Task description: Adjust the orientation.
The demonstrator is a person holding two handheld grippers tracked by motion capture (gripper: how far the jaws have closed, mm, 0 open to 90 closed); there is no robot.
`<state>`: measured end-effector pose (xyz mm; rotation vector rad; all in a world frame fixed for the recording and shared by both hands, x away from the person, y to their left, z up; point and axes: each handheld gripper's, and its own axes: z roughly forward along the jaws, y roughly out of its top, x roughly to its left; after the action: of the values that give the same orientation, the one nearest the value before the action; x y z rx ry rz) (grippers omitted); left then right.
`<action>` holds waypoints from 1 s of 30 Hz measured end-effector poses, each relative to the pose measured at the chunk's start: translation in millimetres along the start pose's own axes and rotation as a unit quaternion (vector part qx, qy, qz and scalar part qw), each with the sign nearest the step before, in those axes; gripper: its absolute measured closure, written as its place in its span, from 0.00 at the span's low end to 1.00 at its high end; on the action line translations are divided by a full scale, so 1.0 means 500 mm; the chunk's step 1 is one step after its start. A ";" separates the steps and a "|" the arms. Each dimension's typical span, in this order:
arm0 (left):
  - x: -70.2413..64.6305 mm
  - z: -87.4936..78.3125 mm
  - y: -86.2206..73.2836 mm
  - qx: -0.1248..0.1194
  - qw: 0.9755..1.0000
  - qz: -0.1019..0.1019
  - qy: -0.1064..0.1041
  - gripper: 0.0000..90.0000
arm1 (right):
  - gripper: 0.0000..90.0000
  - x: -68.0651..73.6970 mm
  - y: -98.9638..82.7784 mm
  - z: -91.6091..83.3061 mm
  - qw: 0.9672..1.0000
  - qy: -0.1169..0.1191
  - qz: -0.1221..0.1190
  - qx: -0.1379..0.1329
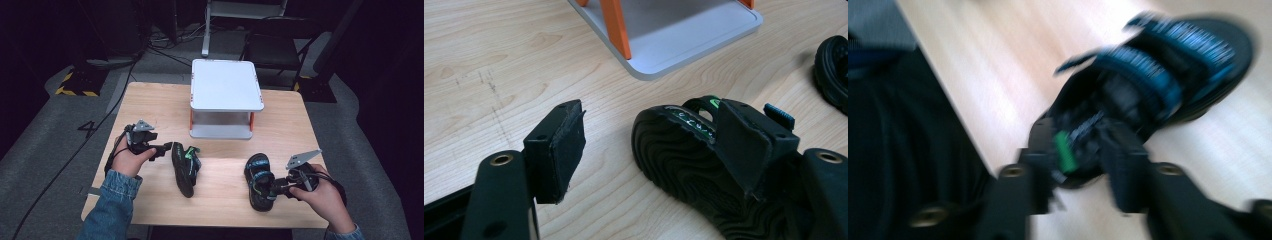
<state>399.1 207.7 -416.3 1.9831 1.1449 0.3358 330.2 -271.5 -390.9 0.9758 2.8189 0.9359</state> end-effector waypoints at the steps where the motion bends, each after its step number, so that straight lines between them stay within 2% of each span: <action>1: 0.000 0.000 -0.002 0.000 1.000 -0.001 0.001 0.32 | 0.60 -0.004 0.001 -0.003 1.000 -0.010 -0.001 -0.014; 2: 0.001 -0.001 -0.003 0.000 1.000 -0.001 0.002 0.32 | 0.55 -0.012 0.004 0.004 0.998 -0.050 -0.014 -0.026; 3: 0.001 -0.001 -0.004 0.000 1.000 -0.001 0.002 0.32 | 0.55 -0.012 0.004 0.004 0.998 -0.050 -0.014 -0.026; 4: 0.001 -0.002 -0.005 0.001 1.000 -0.003 0.003 0.32 | 0.52 -0.019 0.008 0.024 0.997 -0.077 -0.023 -0.017; 6: 0.001 -0.004 -0.006 0.001 1.000 -0.003 0.004 0.32 | 0.48 -0.024 0.010 0.051 0.995 -0.094 -0.031 0.000; 7: 0.001 -0.004 -0.006 0.001 1.000 -0.003 0.004 0.32 | 0.48 -0.024 0.010 0.051 0.995 -0.094 -0.031 0.000; 8: 0.001 -0.005 -0.008 0.001 1.000 -0.003 0.006 0.32 | 0.47 -0.031 0.012 0.082 0.994 -0.105 -0.027 0.016; 9: 0.001 -0.005 -0.008 0.001 1.000 -0.003 0.006 0.32 | 0.48 -0.033 0.013 0.093 0.993 -0.109 -0.031 0.023; 10: 0.002 -0.007 -0.010 0.002 1.000 -0.003 0.006 0.32 | 0.56 -0.035 0.014 0.109 0.992 -0.113 -0.042 0.031; 11: 0.002 -0.007 -0.010 0.002 1.000 -0.003 0.006 0.32 | 0.69 -0.036 0.016 0.116 0.992 -0.112 -0.047 0.030; 12: 0.004 -0.010 -0.014 0.002 1.000 -0.005 0.007 0.32 | 0.74 -0.036 0.017 0.120 0.992 -0.111 -0.054 0.024; 14: 0.006 -0.015 -0.018 0.001 1.000 -0.009 0.012 0.32 | 0.77 -0.035 0.023 0.120 0.992 -0.112 -0.059 0.020; 16: 0.010 -0.020 -0.022 -0.001 1.000 -0.014 0.013 0.32 | 0.78 -0.033 0.030 0.118 0.993 -0.099 -0.058 -0.003; 19: 0.013 -0.026 -0.027 -0.001 1.000 -0.017 0.017 0.32 | 0.79 -0.031 0.039 0.122 0.993 -0.100 -0.064 -0.019; 20: 0.014 -0.030 -0.034 -0.001 1.000 -0.020 0.020 0.32 | 0.80 -0.031 0.053 0.126 0.993 -0.097 -0.059 -0.038; 21: 0.014 -0.030 -0.034 -0.001 1.000 -0.020 0.020 0.32 | 0.80 -0.031 0.053 0.126 0.993 -0.097 -0.059 -0.038; 24: 0.018 -0.039 -0.044 0.000 0.999 -0.028 0.025 0.32 | 0.80 -0.033 0.076 0.143 0.992 -0.085 -0.039 -0.081; 26: 0.021 -0.046 -0.053 -0.001 0.999 -0.035 0.030 0.32 | 0.80 -0.035 0.093 0.162 0.990 -0.081 -0.021 -0.110; 27: 0.023 -0.048 -0.055 -0.001 0.999 -0.035 0.032 0.32 | 0.79 -0.036 0.103 0.175 0.989 -0.086 -0.012 -0.122; 28: 0.026 -0.052 -0.061 -0.002 0.999 -0.039 0.033 0.32 | 0.78 -0.039 0.112 0.195 0.986 -0.100 -0.004 -0.133; 30: 0.028 -0.055 -0.063 -0.001 0.999 -0.041 0.035 0.32 | 0.78 -0.040 0.115 0.203 0.985 -0.107 0.001 -0.136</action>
<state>372.2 241.5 -424.7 1.9299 1.2652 0.3666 398.8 -192.8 -446.3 0.9781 2.4369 1.1062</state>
